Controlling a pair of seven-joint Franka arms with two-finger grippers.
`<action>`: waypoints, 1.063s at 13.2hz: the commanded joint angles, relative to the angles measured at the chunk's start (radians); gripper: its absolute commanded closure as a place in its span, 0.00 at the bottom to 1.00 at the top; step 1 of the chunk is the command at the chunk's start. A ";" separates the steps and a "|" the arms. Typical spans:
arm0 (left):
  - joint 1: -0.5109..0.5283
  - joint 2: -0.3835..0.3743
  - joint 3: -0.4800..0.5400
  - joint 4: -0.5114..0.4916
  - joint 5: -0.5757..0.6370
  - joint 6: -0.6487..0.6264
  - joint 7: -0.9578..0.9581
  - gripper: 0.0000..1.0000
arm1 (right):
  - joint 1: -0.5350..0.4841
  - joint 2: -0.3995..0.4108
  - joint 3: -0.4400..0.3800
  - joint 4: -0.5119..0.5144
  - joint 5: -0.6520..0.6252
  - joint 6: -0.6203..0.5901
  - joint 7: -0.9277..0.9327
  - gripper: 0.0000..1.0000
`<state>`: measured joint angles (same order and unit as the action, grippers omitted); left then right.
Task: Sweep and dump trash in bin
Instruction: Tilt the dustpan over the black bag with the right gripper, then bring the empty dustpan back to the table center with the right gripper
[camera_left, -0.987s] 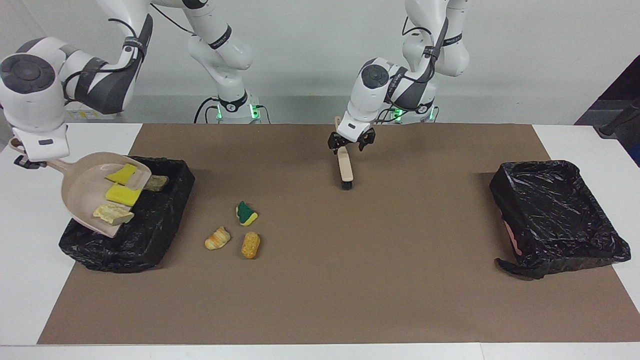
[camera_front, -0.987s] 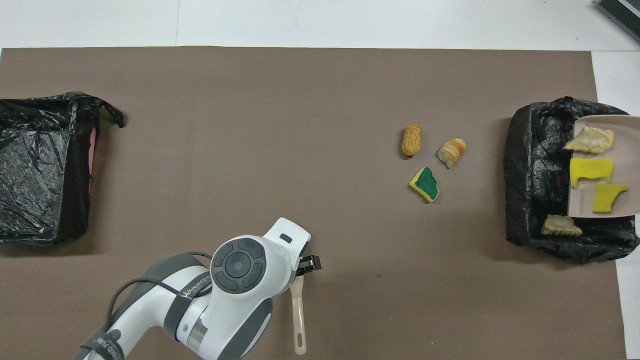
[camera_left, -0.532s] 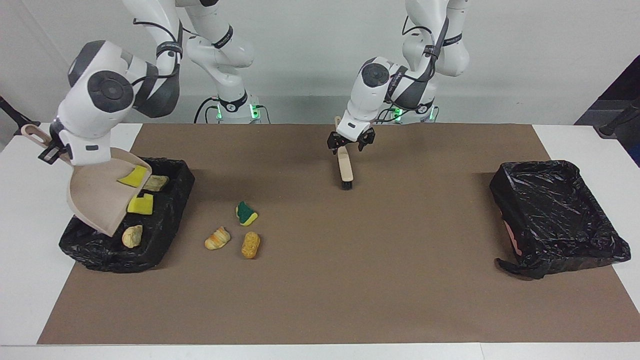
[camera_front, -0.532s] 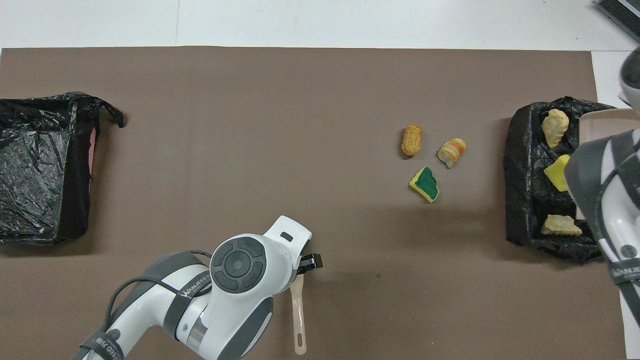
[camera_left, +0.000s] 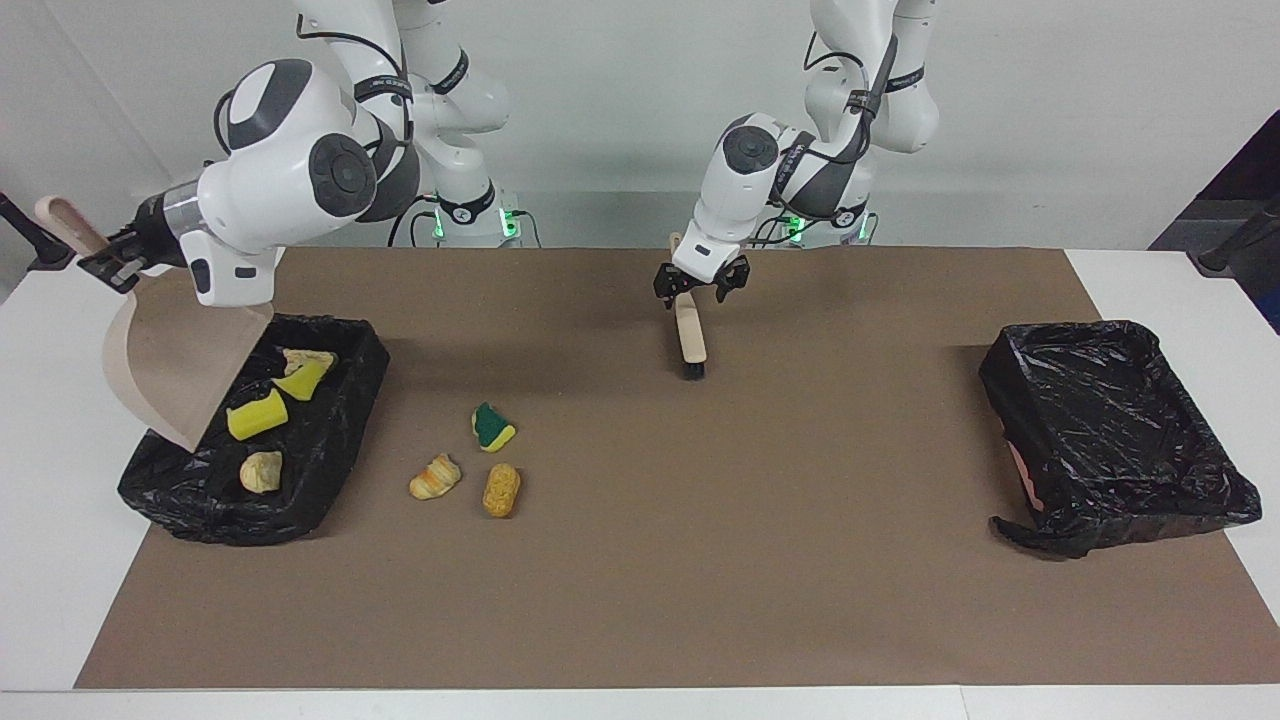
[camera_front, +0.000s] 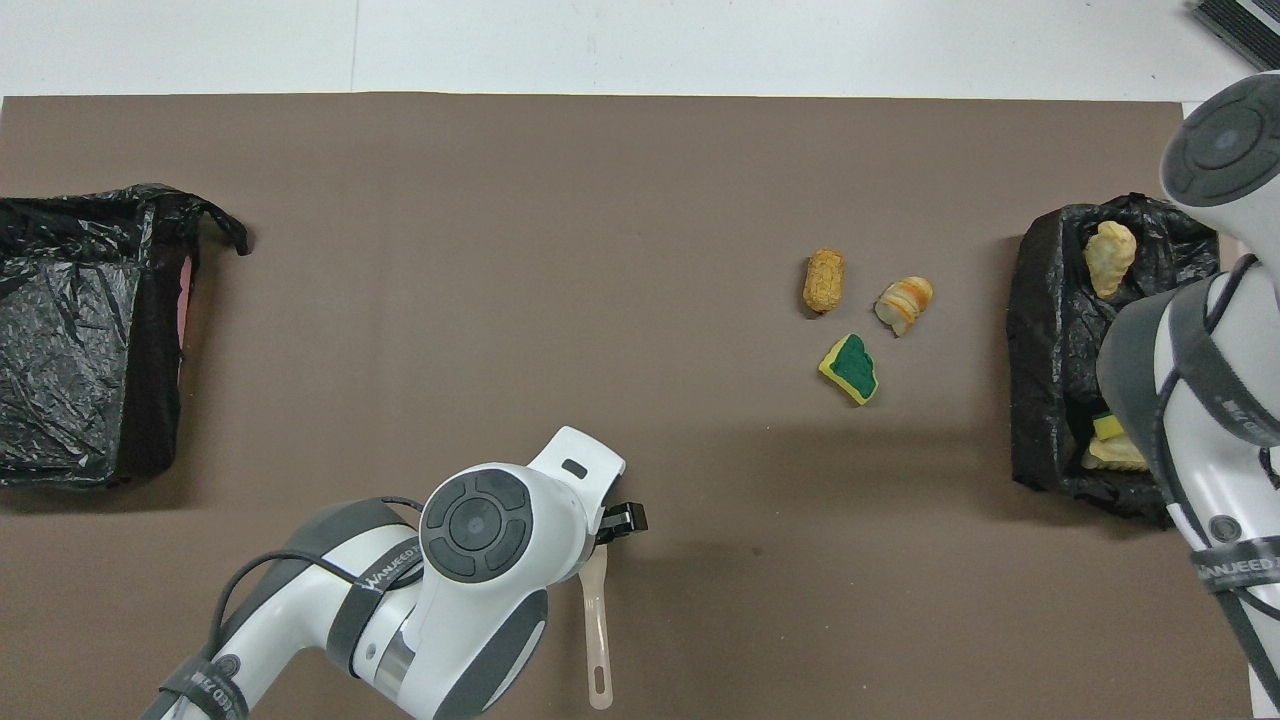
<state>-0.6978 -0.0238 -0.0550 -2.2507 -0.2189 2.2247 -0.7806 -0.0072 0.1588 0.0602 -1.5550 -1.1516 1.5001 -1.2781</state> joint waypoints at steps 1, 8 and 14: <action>0.015 0.011 -0.006 0.019 0.019 0.000 -0.008 0.00 | -0.051 -0.025 0.000 0.024 0.255 0.060 0.022 1.00; 0.056 0.027 -0.005 0.030 0.026 -0.003 -0.006 0.00 | -0.068 -0.021 0.007 0.024 0.769 0.100 0.505 1.00; 0.164 0.057 -0.006 0.106 0.029 0.016 -0.020 0.00 | 0.105 0.074 0.010 0.027 1.042 0.081 1.142 1.00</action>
<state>-0.5810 0.0123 -0.0511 -2.2042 -0.2107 2.2425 -0.7810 0.0572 0.2000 0.0719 -1.5388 -0.1760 1.5891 -0.2886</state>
